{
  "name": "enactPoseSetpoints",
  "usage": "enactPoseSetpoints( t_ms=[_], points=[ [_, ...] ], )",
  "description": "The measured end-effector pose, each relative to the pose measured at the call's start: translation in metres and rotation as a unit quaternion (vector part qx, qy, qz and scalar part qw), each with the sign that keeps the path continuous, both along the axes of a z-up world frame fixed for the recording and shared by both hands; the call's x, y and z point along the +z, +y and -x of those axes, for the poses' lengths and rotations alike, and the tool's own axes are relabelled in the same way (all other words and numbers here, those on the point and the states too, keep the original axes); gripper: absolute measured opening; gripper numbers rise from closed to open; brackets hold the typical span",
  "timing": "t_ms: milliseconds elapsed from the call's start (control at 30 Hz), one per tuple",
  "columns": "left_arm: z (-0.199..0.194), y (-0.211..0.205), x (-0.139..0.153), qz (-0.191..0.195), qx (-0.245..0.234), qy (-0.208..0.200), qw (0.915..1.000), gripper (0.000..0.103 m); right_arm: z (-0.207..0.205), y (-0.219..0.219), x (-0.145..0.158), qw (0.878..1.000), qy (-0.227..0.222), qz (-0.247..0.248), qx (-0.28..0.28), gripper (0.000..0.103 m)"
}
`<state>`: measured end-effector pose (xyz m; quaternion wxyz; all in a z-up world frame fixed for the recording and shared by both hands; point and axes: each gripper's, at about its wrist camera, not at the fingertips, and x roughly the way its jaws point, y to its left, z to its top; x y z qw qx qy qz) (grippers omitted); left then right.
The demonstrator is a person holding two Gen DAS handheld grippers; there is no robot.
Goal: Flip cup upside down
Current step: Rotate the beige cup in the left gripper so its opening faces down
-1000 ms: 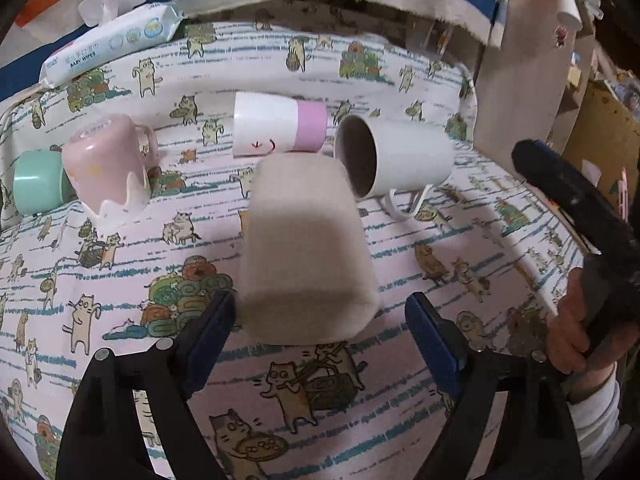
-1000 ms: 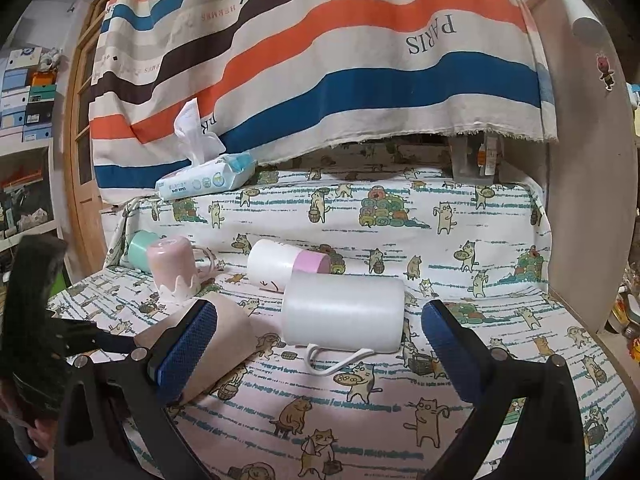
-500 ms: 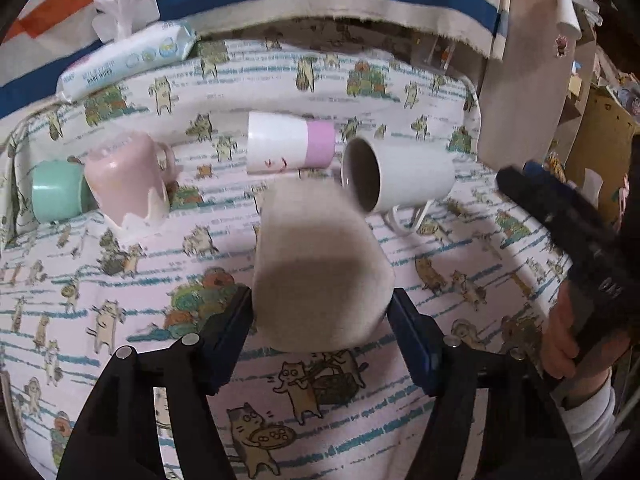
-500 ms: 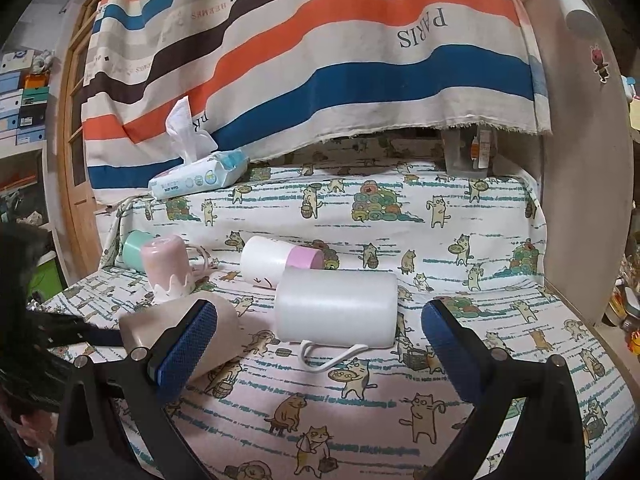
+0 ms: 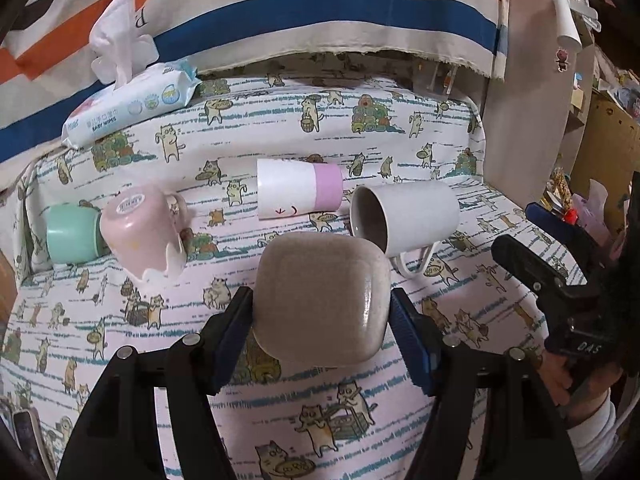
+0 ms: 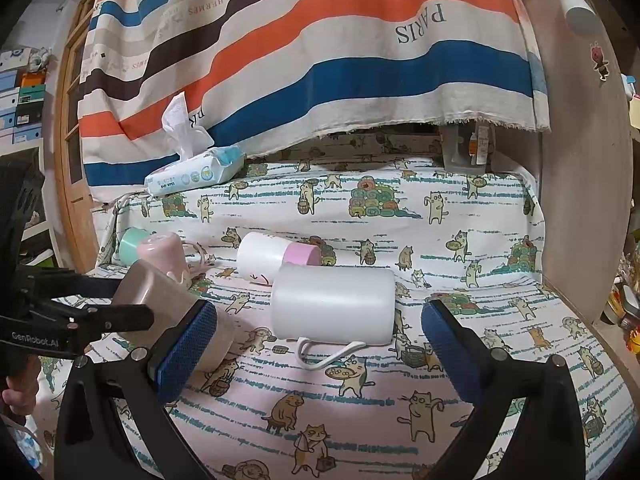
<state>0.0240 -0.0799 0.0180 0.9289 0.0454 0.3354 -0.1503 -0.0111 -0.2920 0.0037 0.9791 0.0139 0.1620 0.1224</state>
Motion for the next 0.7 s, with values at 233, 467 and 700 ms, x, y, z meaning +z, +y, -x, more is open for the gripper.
enactPoseSetpoints(
  t_ms=[233, 467, 700],
  points=[
    [-0.016, -0.004, -0.001, -0.006, 0.004, -0.014, 0.9999, 0.066, -0.001, -0.001, -0.002, 1.0, 0.004, 0.0, -0.004, 0.103],
    [-0.033, -0.006, -0.004, -0.001, 0.0, -0.025, 0.9997, 0.066, -0.005, 0.001, -0.002, 1.0, 0.013, 0.002, -0.007, 0.103],
    [-0.052, -0.014, -0.013, -0.007, -0.008, -0.019, 0.9998, 0.067, -0.005, 0.002, -0.003, 1.0, 0.014, 0.004, -0.008, 0.103]
  ],
)
